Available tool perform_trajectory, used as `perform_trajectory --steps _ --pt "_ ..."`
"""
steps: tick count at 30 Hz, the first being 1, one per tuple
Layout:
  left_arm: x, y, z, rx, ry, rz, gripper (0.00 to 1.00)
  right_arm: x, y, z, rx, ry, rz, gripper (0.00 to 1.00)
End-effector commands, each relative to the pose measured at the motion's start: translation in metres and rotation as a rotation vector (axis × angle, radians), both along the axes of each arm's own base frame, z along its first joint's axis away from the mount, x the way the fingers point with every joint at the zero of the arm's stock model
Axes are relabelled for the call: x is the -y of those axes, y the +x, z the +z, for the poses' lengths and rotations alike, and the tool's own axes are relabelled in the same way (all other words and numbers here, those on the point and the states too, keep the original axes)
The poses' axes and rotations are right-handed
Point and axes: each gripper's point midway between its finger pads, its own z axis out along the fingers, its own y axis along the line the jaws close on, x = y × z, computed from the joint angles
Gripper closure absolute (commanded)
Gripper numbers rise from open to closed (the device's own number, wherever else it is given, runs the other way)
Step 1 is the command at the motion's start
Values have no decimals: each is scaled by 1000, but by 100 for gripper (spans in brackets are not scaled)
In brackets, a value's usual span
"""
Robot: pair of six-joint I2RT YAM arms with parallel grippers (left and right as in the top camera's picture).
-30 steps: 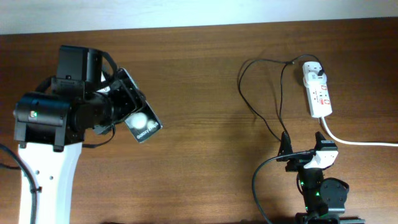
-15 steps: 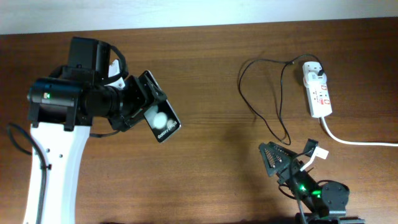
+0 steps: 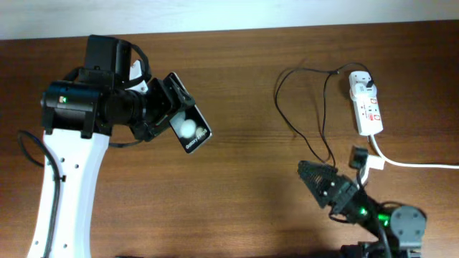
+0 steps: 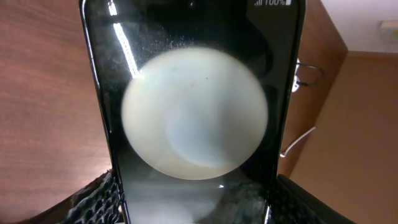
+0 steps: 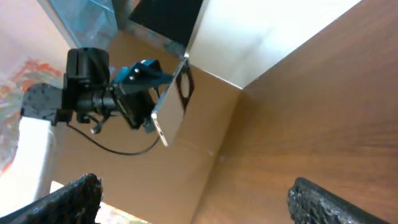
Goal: Plug charger to phone and switch on socket
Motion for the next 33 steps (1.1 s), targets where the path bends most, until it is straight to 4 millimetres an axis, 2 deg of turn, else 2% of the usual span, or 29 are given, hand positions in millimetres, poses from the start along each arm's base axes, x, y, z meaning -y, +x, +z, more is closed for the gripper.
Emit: perform_trajectory --steps 1,3,6,8,11,15,17,20,24,27,29,30,33 --pt "2 2 6 13 -28 6 56 -12 5 25 1 -32 96 2" --pt "5 2 7 5 -47 13 57 -23 16 27 -54 -27 142 2" --pt "5 2 8 9 -50 12 57 -50 22 9 -154 -31 220 2" --pt "5 3 8 10 -48 12 57 -77 13 -7 -220 -50 315 1" --pt "6 5 9 20 -53 10 58 -96 4 -19 -266 -68 387 1" --pt "7 5 11 25 -60 7 58 -99 12 -27 -288 -75 368 1" --pt "7 6 11 27 -61 8 60 -100 22 -24 -178 -113 343 0" --pt "7 6 11 28 -61 9 60 -99 41 -31 -182 -136 219 1" --pt "2 8 9 31 -36 27 60 -122 34 -13 -37 -151 189 1" --pt "0 10 9 37 -25 38 60 -136 33 -7 71 -210 97 1" --pt "1 8 8 29 -29 35 60 -141 36 3 88 -196 58 1" --pt "0 6 6 15 -25 36 60 -146 40 17 105 -186 32 1" --pt "0 4 5 8 -22 37 60 -175 47 28 131 -219 64 1"
